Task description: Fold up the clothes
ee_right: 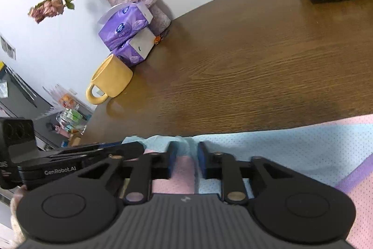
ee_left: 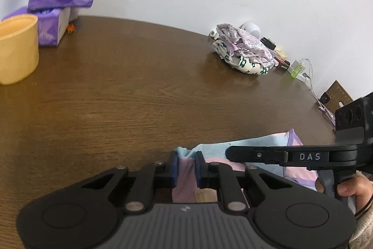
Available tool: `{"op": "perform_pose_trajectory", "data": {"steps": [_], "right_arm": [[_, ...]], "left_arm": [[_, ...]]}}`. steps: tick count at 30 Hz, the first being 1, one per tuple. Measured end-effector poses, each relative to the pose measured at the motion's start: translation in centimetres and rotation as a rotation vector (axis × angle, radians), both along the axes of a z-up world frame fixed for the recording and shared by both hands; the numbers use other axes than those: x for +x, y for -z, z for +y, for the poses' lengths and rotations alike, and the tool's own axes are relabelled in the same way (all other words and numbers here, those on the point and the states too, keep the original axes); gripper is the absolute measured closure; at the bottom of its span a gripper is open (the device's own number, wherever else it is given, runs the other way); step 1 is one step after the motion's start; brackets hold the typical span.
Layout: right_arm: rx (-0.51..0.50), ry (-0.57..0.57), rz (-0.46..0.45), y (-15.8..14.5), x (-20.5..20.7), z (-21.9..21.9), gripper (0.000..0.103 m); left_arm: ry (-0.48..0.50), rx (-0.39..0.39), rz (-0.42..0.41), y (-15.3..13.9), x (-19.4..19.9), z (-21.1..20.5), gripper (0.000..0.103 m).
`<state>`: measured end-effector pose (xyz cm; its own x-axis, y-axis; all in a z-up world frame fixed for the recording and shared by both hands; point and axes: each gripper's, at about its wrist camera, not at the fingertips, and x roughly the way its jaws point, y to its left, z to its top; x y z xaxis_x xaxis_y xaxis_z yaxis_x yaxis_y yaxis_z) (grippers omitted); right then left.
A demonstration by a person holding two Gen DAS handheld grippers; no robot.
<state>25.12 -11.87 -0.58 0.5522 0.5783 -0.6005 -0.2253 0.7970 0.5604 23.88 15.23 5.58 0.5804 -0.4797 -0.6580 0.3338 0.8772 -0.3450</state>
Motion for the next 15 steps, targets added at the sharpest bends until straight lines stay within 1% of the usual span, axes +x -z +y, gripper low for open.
{"op": "perform_pose_trajectory", "data": {"steps": [3, 6, 8, 9, 11, 15], "right_arm": [[-0.076, -0.004, -0.055, -0.8, -0.9, 0.8, 0.101], [-0.192, -0.002, -0.134, -1.9, -2.0, 1.9, 0.102], [-0.282, -0.008, -0.190, -2.5, -2.7, 2.9, 0.102], [-0.274, -0.011, -0.192, -2.6, -2.7, 2.9, 0.101], [-0.209, 0.006, -0.155, -2.5, -2.2, 1.9, 0.100], [-0.068, 0.038, -0.066, -1.6, -0.9, -0.6, 0.095]], "left_arm": [[0.006, 0.018, -0.024, 0.0, -0.4, -0.2, 0.095], [0.005, 0.035, -0.035, 0.0, -0.6, -0.2, 0.095], [0.000, 0.031, -0.027, 0.2, -0.4, 0.0, 0.095], [-0.002, 0.024, -0.020, 0.2, -0.4, 0.2, 0.095], [-0.001, 0.020, -0.016, 0.2, -0.4, 0.3, 0.095], [0.008, 0.022, -0.017, 0.2, -0.4, 0.5, 0.095]]}}
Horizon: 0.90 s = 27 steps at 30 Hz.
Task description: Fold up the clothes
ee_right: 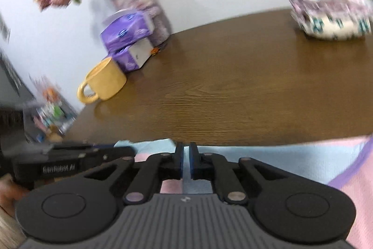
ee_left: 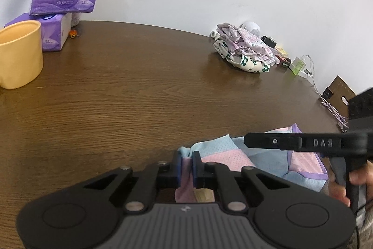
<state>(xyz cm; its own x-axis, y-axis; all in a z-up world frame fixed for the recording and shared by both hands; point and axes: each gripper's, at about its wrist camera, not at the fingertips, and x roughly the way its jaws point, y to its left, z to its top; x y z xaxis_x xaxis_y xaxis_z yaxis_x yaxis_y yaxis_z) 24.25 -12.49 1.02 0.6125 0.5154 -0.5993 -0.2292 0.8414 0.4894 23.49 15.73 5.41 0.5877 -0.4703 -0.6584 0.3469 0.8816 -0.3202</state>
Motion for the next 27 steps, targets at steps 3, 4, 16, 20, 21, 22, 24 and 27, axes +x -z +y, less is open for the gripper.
{"op": "perform_pose_trajectory", "data": {"steps": [3, 4, 16, 20, 21, 22, 24, 27], "right_arm": [[0.063, -0.016, 0.055, 1.1, 0.9, -0.7, 0.095], [0.067, -0.021, 0.066, 1.4, 1.2, -0.6, 0.095], [0.225, -0.113, 0.081, 2.1, 1.4, 0.0, 0.094], [0.259, -0.126, 0.105, 2.5, 1.6, 0.1, 0.088], [0.268, -0.129, 0.107, 2.6, 1.6, 0.1, 0.080], [0.275, -0.129, 0.103, 2.5, 1.5, 0.1, 0.072], [0.280, -0.131, 0.091, 2.3, 1.4, 0.1, 0.069], [0.255, -0.139, 0.084, 2.1, 1.5, 0.4, 0.069]], "left_arm": [[0.010, -0.006, -0.001, -0.1, 0.0, 0.0, 0.094], [0.013, -0.011, 0.000, -0.1, 0.0, 0.1, 0.094], [0.024, -0.017, 0.006, -0.2, 0.1, 0.1, 0.094], [0.023, -0.016, 0.011, -0.1, 0.2, 0.1, 0.093], [0.023, -0.017, 0.013, -0.1, 0.3, 0.1, 0.093], [0.022, -0.018, 0.015, -0.1, 0.3, 0.1, 0.093], [0.022, -0.019, 0.016, 0.0, 0.4, 0.2, 0.093], [0.023, -0.015, 0.012, -0.1, 0.3, 0.1, 0.093]]}}
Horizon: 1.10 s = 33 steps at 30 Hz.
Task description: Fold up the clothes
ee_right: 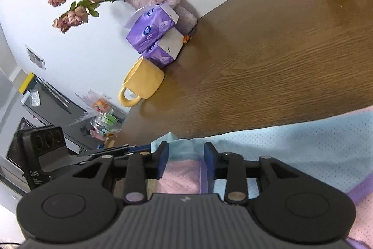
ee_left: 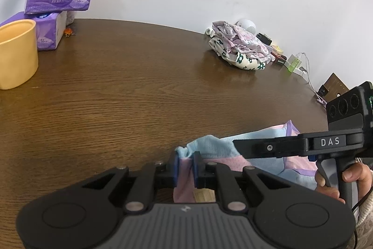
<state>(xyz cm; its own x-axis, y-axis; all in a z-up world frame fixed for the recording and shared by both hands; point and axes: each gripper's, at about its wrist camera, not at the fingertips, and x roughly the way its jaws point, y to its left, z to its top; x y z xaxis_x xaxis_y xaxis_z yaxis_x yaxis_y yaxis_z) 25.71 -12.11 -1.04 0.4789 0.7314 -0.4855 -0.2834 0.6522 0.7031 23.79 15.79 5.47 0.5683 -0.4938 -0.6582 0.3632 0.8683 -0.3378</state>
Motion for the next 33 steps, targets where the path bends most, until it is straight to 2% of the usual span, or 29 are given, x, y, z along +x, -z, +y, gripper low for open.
{"op": "perform_pose_trajectory", "data": {"steps": [3, 5, 6, 9, 14, 19, 24, 30, 32, 33], "right_arm": [[-0.005, -0.015, 0.008, 0.2, 0.1, 0.4, 0.070], [-0.013, -0.019, 0.012, 0.4, 0.1, 0.6, 0.085], [-0.018, -0.012, 0.007, 0.3, 0.0, 0.6, 0.097], [-0.037, 0.019, -0.025, -0.2, -0.5, 0.4, 0.100], [-0.104, 0.064, -0.080, -1.2, -1.1, 0.3, 0.100], [-0.160, 0.129, -0.059, -0.7, -1.0, -0.1, 0.100], [-0.217, 0.137, -0.076, -0.6, -1.2, 0.5, 0.098], [-0.106, 0.187, -0.054, -0.9, -0.7, -1.4, 0.090], [-0.085, 0.171, -0.034, -0.7, -0.4, -1.4, 0.082], [-0.078, 0.160, -0.025, -0.5, -0.3, -1.2, 0.074]], "left_arm": [[0.000, 0.002, -0.002, 0.0, 0.0, 0.0, 0.093], [0.000, 0.004, -0.003, 0.0, -0.1, 0.0, 0.093], [-0.001, 0.007, -0.005, 0.0, -0.1, 0.0, 0.093], [-0.003, 0.014, -0.012, 0.0, -0.2, -0.1, 0.092], [-0.012, 0.022, -0.018, -0.2, -0.3, 0.0, 0.092], [-0.022, 0.024, -0.018, -0.1, -0.2, 0.2, 0.094], [-0.022, 0.015, 0.001, -0.1, 0.0, 0.3, 0.093], [-0.054, -0.012, 0.002, -0.4, 0.2, 1.0, 0.083], [-0.063, -0.020, 0.015, -0.2, 0.4, 1.2, 0.082], [-0.065, -0.025, 0.022, 0.0, 0.5, 1.2, 0.082]]}}
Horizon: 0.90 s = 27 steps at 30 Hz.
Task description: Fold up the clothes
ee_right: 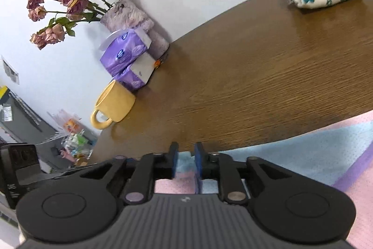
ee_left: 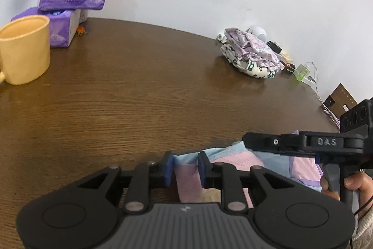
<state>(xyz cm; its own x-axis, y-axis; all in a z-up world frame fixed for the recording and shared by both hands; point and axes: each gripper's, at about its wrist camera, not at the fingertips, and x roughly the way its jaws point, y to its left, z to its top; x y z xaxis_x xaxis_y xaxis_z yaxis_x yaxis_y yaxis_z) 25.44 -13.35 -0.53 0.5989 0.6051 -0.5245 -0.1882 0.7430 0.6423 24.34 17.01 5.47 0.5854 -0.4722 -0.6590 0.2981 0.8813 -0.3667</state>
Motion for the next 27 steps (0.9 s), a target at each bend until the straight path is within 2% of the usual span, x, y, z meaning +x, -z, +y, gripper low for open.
{"op": "perform_pose_trajectory", "data": {"steps": [1, 3, 4, 5, 6, 9, 13, 14, 17, 19, 21, 22, 24, 25, 26, 27], "right_arm": [[0.006, -0.011, 0.009, 0.2, 0.1, 0.2, 0.069], [0.007, -0.024, 0.016, 0.4, 0.2, 0.6, 0.069], [0.004, -0.031, 0.018, 0.5, 0.1, 0.8, 0.074], [-0.003, -0.036, 0.015, 0.4, 0.1, 1.0, 0.082], [-0.014, -0.031, 0.008, 0.3, 0.0, 1.1, 0.097], [-0.052, -0.008, -0.015, 0.1, -0.2, 1.0, 0.100], [-0.077, 0.001, -0.013, 0.4, 0.0, 1.0, 0.100], [-0.072, 0.003, -0.016, 0.3, -0.1, 0.9, 0.099], [-0.046, 0.021, -0.059, -0.6, -0.6, 0.4, 0.091], [-0.058, 0.014, -0.096, -1.4, -1.0, 0.5, 0.078], [-0.080, -0.021, -0.115, -1.9, -1.3, 1.2, 0.070], [-0.096, -0.042, -0.121, -2.0, -1.3, 1.6, 0.070], [-0.136, -0.072, -0.121, -1.9, -1.3, 2.5, 0.070], [-0.160, -0.073, -0.119, -1.8, -1.3, 2.8, 0.072], [-0.186, -0.071, -0.117, -1.7, -1.3, 3.1, 0.077], [-0.211, -0.070, -0.114, -1.5, -1.2, 3.4, 0.089]], "left_arm": [[-0.003, -0.005, 0.007, 0.2, 0.1, 0.1, 0.082], [-0.003, -0.015, 0.007, 0.3, 0.3, 0.2, 0.082], [-0.001, -0.016, 0.001, 0.3, 0.2, 0.2, 0.084], [0.002, -0.017, -0.006, 0.3, 0.2, 0.3, 0.091], [0.006, -0.019, -0.010, 0.3, 0.2, 0.3, 0.097], [-0.002, -0.008, -0.017, 0.3, 0.2, 0.3, 0.098], [-0.010, -0.009, -0.009, 0.4, 0.2, 0.2, 0.098], [-0.017, -0.009, -0.009, 0.3, 0.2, 0.3, 0.095], [-0.034, -0.012, -0.014, -0.1, 0.1, 0.6, 0.078], [-0.037, -0.012, -0.016, -0.1, 0.1, 0.6, 0.077], [-0.030, -0.010, -0.014, 0.1, 0.2, 0.5, 0.078], [-0.024, -0.008, -0.012, 0.2, 0.2, 0.4, 0.079], [-0.011, -0.007, -0.015, 0.3, 0.2, 0.2, 0.095], [-0.007, -0.010, -0.019, 0.3, 0.2, 0.2, 0.096], [-0.003, -0.014, -0.022, 0.3, 0.1, 0.2, 0.096], [0.001, -0.016, -0.026, 0.3, 0.1, 0.2, 0.096]]}}
